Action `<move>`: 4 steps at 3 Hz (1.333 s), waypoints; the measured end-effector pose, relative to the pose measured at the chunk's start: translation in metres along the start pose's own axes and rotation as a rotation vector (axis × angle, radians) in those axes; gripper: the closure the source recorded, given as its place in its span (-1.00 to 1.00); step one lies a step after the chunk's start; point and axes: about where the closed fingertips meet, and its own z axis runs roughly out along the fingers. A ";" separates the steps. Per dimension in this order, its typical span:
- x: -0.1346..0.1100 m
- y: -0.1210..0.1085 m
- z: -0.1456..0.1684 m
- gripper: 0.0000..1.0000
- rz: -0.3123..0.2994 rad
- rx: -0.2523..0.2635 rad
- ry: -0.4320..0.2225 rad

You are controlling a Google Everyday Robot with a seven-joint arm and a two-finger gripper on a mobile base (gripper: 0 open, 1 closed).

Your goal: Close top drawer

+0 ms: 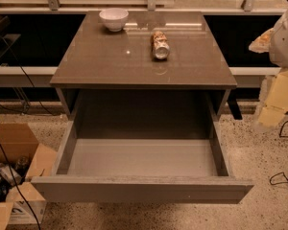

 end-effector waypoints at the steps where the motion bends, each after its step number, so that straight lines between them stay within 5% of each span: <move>1: 0.000 0.000 -0.001 -0.97 0.000 0.003 -0.001; 3: -0.001 0.011 0.027 -0.07 0.040 -0.029 -0.006; 4: 0.005 0.062 0.089 0.56 0.104 -0.122 -0.031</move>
Offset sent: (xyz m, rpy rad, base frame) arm 0.0000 0.0000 0.0000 0.0000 0.0000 0.0000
